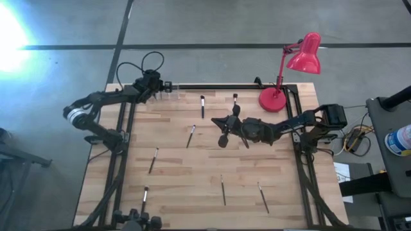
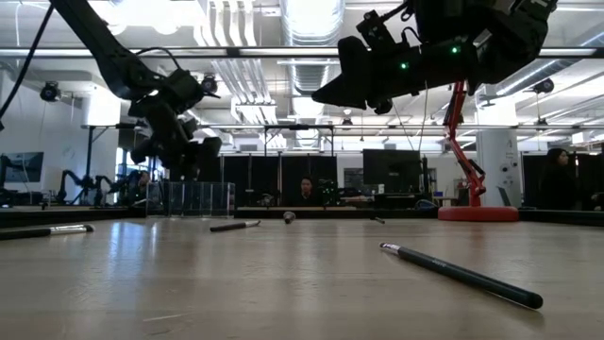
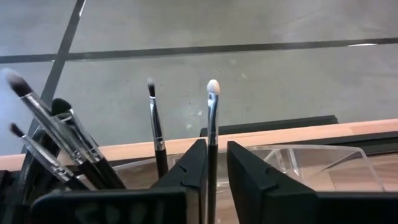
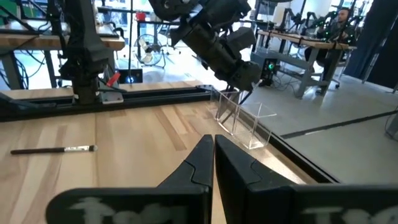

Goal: Pick & Place Makeup Brushes
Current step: Put the eyeshadow brush into the transparent organizer

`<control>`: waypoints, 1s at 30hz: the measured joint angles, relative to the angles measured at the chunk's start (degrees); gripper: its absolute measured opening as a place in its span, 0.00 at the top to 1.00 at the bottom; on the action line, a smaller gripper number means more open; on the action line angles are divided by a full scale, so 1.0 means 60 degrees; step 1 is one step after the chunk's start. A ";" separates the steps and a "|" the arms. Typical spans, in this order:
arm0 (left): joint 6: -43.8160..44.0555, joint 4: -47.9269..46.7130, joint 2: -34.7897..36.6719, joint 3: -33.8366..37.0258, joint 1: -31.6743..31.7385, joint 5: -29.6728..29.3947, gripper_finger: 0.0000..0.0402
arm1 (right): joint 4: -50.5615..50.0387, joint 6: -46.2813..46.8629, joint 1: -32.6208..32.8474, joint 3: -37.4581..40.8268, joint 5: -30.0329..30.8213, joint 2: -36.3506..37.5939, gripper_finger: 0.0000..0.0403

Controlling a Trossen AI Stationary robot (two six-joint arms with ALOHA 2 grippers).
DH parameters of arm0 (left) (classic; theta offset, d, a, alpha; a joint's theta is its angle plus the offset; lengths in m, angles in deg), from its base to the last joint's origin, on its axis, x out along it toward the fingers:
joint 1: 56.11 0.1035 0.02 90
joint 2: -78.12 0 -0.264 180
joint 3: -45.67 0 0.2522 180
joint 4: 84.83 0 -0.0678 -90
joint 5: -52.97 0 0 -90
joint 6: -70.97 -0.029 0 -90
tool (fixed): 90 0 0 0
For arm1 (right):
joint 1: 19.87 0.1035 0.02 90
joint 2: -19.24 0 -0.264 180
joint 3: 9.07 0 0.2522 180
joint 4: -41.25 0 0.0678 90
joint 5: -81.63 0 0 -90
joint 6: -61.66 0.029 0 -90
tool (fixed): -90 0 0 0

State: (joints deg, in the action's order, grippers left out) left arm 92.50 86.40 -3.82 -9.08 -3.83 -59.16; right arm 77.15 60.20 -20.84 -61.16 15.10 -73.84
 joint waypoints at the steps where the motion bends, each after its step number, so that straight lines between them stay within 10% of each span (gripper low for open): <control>1: -0.0001 -0.0081 0.0071 0.0005 0.0000 -0.0001 0.85 | -0.0018 0.0000 0.0000 0.0000 0.0000 0.0000 0.98; 14: -0.0990 -0.1452 0.2936 0.0282 -0.0884 0.0948 0.86 | -0.1491 0.0743 -0.0002 0.0018 0.0080 0.0000 0.98; 30: -0.0458 0.4876 0.5015 0.5696 -0.7977 0.0237 1.00 | -0.4473 0.2572 0.0953 0.0289 0.1823 0.0628 0.98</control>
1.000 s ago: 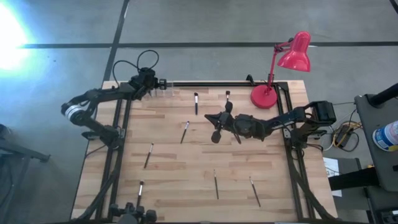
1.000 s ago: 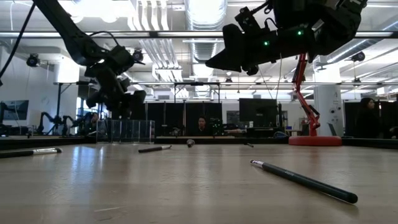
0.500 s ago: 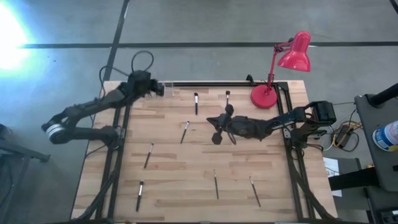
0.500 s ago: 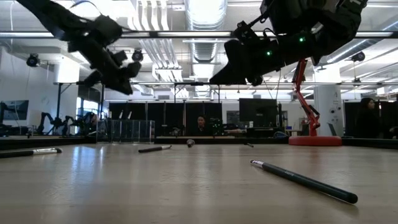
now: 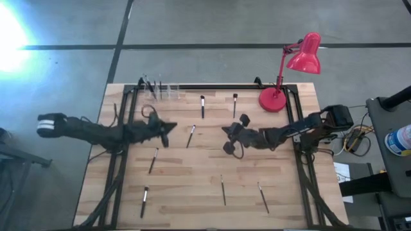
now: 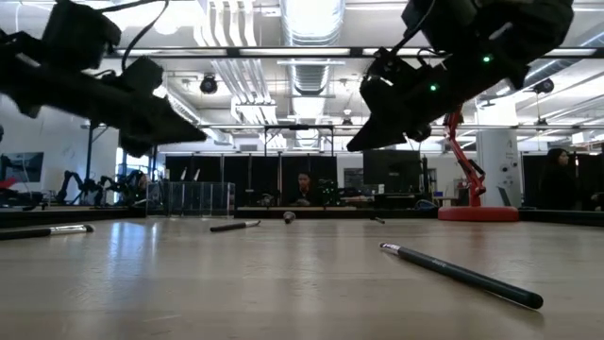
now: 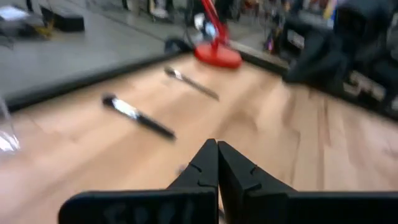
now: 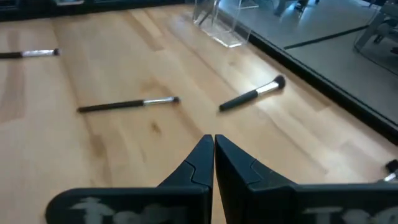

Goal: Pick & Place Makeup Brushes
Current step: Put the eyeshadow brush into the transparent organizer

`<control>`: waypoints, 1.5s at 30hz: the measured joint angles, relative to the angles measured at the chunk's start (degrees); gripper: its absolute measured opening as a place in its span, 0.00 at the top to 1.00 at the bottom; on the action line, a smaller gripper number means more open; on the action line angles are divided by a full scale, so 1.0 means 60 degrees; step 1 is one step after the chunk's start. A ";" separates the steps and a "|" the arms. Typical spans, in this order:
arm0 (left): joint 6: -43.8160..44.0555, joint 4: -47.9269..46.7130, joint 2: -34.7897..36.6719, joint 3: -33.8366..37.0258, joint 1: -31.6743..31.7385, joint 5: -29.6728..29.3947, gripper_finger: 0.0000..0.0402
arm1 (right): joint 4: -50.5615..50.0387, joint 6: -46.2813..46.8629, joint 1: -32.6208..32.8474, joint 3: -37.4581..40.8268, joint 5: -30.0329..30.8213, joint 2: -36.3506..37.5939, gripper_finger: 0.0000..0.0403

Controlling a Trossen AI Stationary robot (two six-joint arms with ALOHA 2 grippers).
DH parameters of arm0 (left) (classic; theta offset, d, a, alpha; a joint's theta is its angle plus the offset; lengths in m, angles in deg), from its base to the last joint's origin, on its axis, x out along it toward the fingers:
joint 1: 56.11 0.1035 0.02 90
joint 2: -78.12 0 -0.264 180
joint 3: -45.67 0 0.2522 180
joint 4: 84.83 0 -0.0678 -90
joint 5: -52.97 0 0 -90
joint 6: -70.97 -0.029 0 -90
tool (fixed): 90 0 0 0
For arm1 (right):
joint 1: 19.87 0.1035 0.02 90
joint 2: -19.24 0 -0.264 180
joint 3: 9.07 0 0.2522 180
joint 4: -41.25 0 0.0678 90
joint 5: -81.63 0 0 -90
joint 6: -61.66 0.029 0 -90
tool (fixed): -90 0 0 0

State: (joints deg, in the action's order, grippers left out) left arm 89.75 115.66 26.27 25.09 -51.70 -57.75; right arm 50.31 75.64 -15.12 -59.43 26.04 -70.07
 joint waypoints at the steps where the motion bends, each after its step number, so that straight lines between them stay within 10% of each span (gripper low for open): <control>1: 0.0122 -0.0175 -0.0100 0.0020 -0.0358 -0.0254 1.00 | 0.0002 0.0099 0.0113 0.0028 0.0048 -0.0022 0.98; 15: 0.1079 -0.2076 -0.2944 -0.2121 -0.1580 -0.1684 0.99 | 0.0009 0.0745 0.0463 0.1012 0.0544 -0.0027 0.98; 29: 0.1548 -0.5323 -0.6803 -0.6100 0.0089 -0.0495 0.77 | 0.0025 0.1431 0.0530 0.1613 0.1054 -0.0027 0.98; 45: 0.1703 -0.5386 -0.7825 -0.6359 0.1067 -0.0047 0.76 | 0.0089 0.1418 0.0530 0.1618 0.1047 -0.0023 0.98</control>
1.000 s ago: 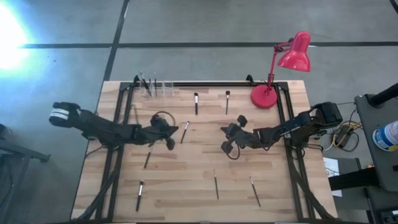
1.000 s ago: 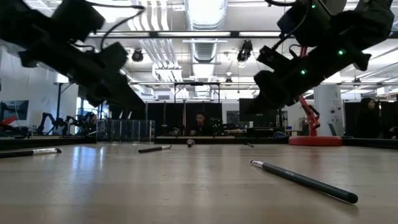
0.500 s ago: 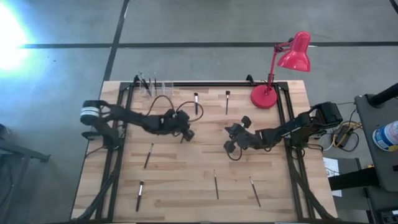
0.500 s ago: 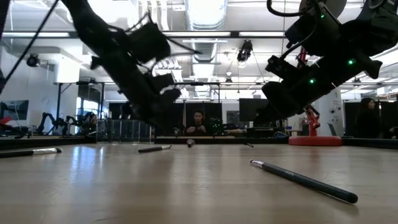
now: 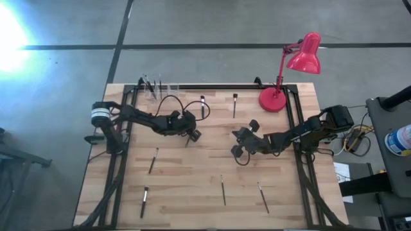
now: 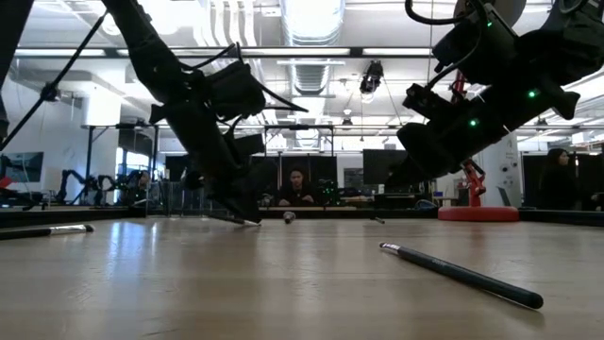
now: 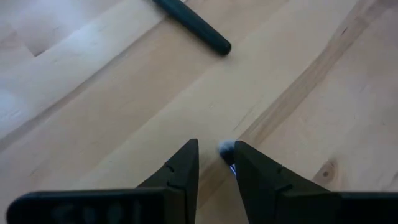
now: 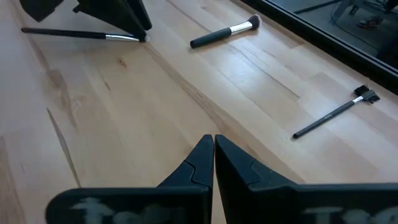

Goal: Pick & Place Makeup Brushes
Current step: Put the eyeshadow brush into the transparent organizer

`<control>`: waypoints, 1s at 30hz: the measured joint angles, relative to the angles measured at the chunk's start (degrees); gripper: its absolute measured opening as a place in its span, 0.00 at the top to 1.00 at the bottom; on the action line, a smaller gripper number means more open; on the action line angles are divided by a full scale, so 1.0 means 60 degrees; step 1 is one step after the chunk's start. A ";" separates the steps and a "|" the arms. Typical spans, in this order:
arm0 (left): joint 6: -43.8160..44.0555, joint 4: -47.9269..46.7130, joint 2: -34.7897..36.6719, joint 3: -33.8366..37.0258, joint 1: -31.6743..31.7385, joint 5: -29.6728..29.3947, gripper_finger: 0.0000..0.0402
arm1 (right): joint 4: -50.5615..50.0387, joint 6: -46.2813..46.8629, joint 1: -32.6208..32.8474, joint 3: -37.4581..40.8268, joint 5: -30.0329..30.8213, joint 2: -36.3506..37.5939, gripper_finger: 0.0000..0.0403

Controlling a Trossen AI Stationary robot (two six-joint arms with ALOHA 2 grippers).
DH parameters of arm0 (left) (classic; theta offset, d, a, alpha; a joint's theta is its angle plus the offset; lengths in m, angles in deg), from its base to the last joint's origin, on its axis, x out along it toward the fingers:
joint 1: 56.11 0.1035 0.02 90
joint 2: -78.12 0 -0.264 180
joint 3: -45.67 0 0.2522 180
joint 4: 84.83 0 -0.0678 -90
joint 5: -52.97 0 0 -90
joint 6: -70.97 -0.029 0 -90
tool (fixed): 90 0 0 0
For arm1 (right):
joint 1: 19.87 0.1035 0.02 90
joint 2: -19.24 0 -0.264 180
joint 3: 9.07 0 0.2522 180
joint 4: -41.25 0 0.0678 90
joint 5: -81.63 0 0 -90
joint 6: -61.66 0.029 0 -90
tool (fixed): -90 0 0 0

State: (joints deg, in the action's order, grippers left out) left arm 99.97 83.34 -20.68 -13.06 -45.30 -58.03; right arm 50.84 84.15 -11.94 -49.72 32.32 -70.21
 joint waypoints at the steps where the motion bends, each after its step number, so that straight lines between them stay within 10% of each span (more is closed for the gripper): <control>1: -0.0035 0.0008 -0.0004 0.0000 -0.0003 0.0000 0.76 | 0.0004 0.0002 0.0000 0.0002 0.0000 0.0000 0.98; 30: 0.0419 -0.0378 0.0281 0.0000 0.0066 0.0689 0.76 | 0.0142 -0.0017 0.0000 0.0002 -0.0022 0.0004 0.98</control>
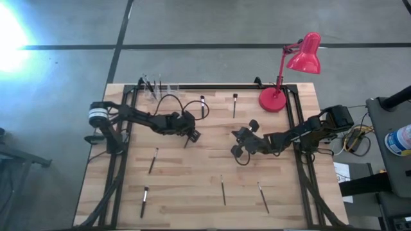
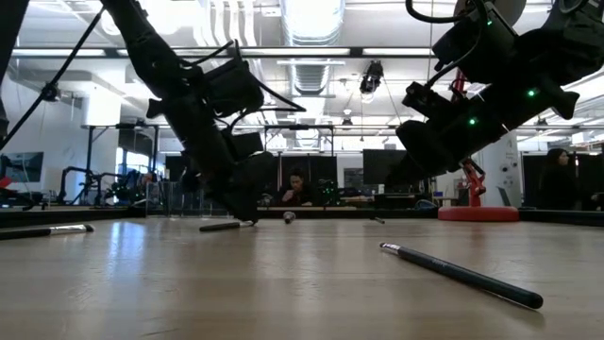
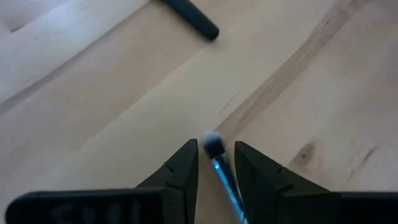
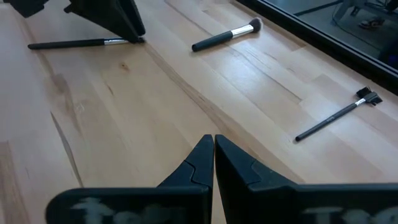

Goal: Pick & Place Makeup Brushes
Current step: Put the eyeshadow brush into the transparent organizer

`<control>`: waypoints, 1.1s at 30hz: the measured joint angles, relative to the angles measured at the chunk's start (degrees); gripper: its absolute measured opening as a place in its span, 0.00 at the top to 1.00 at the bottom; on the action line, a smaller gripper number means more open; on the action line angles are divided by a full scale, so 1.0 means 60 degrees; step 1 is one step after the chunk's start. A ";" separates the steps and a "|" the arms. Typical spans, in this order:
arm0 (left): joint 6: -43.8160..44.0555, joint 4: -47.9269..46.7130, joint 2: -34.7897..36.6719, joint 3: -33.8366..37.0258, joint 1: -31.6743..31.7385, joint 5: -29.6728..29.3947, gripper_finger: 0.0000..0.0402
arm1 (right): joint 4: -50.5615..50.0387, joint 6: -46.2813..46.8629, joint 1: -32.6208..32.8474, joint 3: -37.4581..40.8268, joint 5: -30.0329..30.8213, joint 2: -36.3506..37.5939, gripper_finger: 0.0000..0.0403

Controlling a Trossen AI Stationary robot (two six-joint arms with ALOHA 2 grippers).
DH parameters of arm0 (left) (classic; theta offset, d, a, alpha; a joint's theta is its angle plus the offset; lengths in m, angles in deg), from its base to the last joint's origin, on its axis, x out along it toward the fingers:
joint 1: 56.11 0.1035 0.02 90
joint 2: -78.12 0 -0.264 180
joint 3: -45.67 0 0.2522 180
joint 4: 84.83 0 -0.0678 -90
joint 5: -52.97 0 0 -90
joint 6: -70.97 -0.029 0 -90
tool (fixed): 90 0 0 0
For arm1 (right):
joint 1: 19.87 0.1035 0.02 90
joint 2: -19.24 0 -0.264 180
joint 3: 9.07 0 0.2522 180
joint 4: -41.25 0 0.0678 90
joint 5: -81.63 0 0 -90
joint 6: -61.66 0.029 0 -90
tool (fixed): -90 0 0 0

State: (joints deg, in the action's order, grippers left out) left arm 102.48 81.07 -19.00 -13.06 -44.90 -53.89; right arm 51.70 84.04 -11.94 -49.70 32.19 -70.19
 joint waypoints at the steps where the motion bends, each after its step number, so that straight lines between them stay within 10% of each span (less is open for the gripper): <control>1: 0.0002 0.0061 -0.0023 0.0000 0.0001 0.0062 0.76 | 0.0004 -0.0003 0.0000 0.0000 0.0000 0.0000 0.98; 13: -0.0312 0.0164 -0.0205 0.0000 0.0011 0.0005 0.77 | 0.0015 0.0012 0.0000 0.0000 0.0000 0.0000 0.98; 23: -0.1042 0.0184 -0.0197 -0.0007 0.0011 -0.0655 0.98 | 0.0018 0.0012 0.0000 0.0000 0.0000 0.0000 0.98; 33: -0.1488 0.0199 0.1636 0.0042 0.0015 -0.1745 1.00 | 0.0015 -0.0010 0.0000 0.0000 0.0000 0.0000 0.98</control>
State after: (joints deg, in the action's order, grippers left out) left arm 93.55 82.26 -9.18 -12.81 -44.82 -64.36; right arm 51.78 83.98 -11.94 -49.70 32.19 -70.19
